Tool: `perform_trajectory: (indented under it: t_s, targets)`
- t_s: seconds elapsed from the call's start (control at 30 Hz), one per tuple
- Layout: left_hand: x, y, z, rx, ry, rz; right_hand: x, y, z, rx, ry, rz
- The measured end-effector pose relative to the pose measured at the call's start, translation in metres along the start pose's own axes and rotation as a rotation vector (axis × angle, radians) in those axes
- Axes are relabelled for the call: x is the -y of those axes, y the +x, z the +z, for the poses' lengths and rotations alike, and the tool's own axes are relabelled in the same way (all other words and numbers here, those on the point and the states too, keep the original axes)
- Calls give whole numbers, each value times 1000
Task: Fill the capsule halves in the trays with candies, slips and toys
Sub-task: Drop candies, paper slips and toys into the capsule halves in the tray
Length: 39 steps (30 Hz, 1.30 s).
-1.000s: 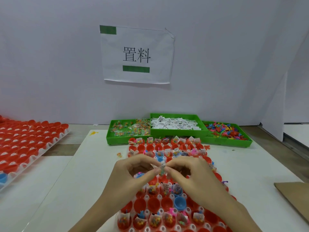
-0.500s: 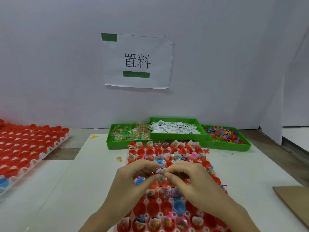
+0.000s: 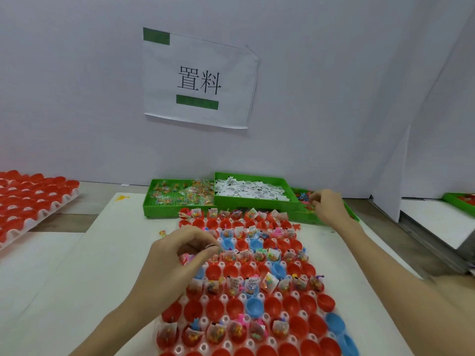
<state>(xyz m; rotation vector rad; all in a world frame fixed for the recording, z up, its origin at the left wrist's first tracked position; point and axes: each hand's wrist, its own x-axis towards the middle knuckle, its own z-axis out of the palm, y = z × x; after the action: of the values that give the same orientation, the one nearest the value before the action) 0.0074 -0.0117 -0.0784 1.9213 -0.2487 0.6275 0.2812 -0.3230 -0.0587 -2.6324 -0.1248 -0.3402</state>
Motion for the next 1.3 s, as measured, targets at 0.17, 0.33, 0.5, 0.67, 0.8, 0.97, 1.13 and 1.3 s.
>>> perform_trajectory:
  t_s: [0.17, 0.33, 0.5, 0.67, 0.8, 0.97, 1.13, 1.3]
  targets:
    - [2, 2, -4, -20, -27, 18, -27, 27, 19, 61, -150, -14]
    - [4, 3, -4, -11, -30, 19, -20, 43, 28, 208, -273, -203]
    - [4, 2, -3, -4, 1, 13, -13, 48, 21, 319, -329, -273]
    - [4, 0, -1, 26, 12, 4, -11, 42, 22, 227, -298, -254]
    - [3, 0, -2, 25, 20, 2, -12, 38, 25, 111, -246, -191]
    - [0, 3, -5, 17, 22, 4, -14, 30, 26, -66, -26, -93]
    - [2, 3, -6, 9, 18, -18, -4, 4, 19, -221, 236, -58]
    - [1, 1, -2, 20, 0, -51, 18, -50, 4, -109, 586, -43]
